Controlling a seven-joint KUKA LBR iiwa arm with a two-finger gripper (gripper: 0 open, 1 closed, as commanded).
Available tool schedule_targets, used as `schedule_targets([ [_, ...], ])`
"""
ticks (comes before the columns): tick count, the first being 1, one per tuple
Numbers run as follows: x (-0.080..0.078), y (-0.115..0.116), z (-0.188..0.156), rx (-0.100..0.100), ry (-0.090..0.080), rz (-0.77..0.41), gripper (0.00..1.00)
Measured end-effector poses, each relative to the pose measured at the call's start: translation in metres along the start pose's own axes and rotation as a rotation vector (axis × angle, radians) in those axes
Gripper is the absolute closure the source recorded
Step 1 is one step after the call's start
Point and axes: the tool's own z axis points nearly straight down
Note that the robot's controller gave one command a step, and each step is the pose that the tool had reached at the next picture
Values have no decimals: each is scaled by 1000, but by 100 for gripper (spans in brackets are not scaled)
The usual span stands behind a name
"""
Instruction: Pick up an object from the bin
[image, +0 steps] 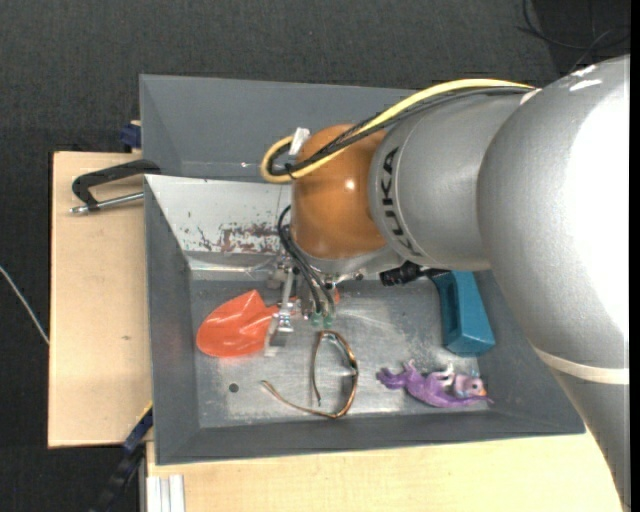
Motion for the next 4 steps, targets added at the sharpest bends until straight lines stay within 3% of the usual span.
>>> schedule_targets([
  [1, -7, 12, 32, -3, 1, -89, 0],
  [2, -11, 53, 46, 12, 6, -286, 100],
  [3, -11, 53, 46, 12, 6, -285, 100],
  [4, -10, 55, 0, 1, 4, -286, 100],
])
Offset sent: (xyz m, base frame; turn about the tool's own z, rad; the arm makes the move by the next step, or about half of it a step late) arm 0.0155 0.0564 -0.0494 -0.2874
